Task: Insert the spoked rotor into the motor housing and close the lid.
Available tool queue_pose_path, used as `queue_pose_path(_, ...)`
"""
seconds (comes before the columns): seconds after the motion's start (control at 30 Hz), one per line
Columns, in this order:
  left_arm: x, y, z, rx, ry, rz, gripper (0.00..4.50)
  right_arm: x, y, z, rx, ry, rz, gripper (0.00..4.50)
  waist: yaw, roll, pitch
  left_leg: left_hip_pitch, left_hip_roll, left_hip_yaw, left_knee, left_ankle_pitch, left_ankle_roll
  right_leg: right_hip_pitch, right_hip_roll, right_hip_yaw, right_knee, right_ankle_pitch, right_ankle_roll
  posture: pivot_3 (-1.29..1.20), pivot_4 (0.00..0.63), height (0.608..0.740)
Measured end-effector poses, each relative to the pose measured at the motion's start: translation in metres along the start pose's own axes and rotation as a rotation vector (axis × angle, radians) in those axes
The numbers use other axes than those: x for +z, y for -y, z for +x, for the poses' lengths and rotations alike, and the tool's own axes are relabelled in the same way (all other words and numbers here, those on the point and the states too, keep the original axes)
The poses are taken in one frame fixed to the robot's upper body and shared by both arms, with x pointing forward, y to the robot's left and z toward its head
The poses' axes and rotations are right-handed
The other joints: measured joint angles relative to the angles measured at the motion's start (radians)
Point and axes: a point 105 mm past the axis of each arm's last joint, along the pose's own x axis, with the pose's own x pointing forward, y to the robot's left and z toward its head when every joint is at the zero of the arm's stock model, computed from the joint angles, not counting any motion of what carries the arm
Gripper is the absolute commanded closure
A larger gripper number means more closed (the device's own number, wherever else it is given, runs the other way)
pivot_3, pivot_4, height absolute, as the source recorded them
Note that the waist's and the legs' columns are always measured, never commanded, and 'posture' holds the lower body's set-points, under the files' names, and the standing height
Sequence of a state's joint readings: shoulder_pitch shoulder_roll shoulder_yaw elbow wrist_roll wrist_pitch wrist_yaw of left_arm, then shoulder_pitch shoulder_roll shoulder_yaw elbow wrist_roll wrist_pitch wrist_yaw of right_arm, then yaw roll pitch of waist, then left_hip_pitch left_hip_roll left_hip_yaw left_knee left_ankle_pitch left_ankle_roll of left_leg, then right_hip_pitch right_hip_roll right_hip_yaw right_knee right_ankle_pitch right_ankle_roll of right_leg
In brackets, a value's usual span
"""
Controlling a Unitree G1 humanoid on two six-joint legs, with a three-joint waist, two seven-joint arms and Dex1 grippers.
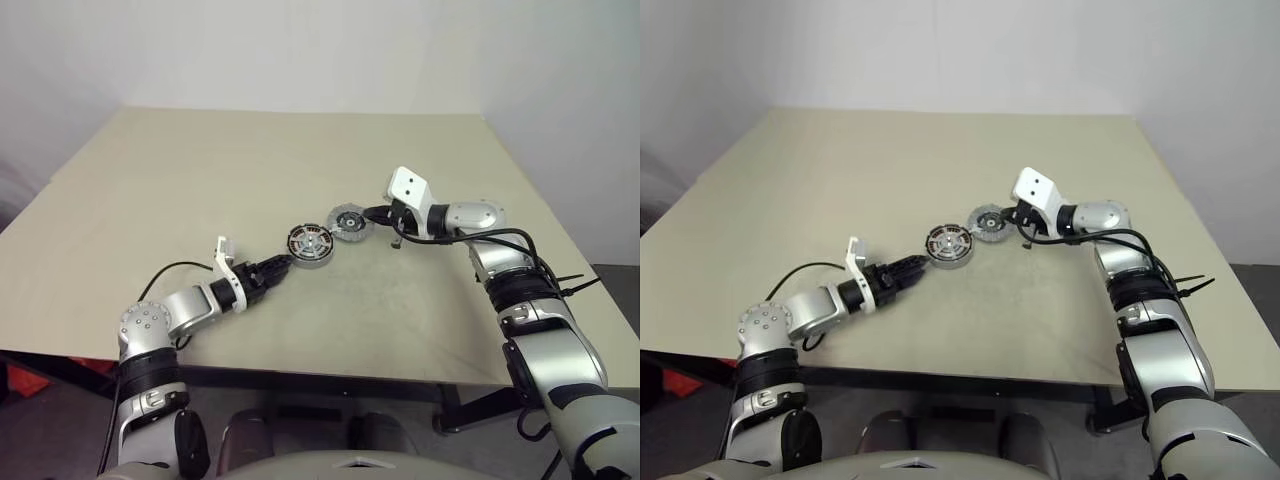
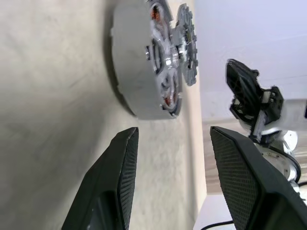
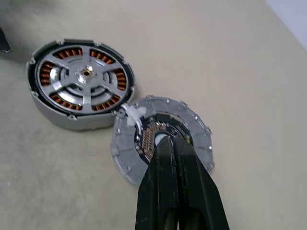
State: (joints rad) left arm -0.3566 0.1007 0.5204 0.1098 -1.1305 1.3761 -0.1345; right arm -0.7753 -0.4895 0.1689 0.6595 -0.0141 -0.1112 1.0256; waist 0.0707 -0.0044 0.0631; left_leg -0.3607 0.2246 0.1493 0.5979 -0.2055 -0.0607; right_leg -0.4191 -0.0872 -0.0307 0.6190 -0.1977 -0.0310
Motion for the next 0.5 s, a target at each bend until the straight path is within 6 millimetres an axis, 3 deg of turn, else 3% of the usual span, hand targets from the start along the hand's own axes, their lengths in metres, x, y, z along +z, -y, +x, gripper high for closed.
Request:
queue_pose_path(0.2,0.005,0.014,-0.004,-0.004,0.021,0.103,1.96,0.016,-0.014,0.017,0.062,0.056,-0.009,4.50,-0.003,0.000,0.000,0.000,0.001,0.000,0.000,0.000,0.000,0.000,0.000,0.000,0.000,0.000,0.000,0.00,0.000,0.740)
queue_pose_path(0.37,0.015,0.011,-0.002,0.024,0.066,0.127,1.96,0.031,-0.041,0.050,0.142,0.098,-0.002,4.50,-0.004,0.000,0.000,0.000,0.001,0.000,-0.001,0.000,-0.001,-0.001,0.001,0.000,0.000,0.000,0.000,0.00,0.000,0.740)
queue_pose_path(0.5,0.021,0.008,-0.004,0.047,0.095,0.136,1.96,0.045,-0.041,0.063,0.137,0.118,-0.008,4.50,-0.001,0.000,0.000,0.002,0.000,0.000,0.000,0.000,-0.001,-0.001,0.000,0.000,0.000,0.000,0.000,0.00,0.000,0.740)
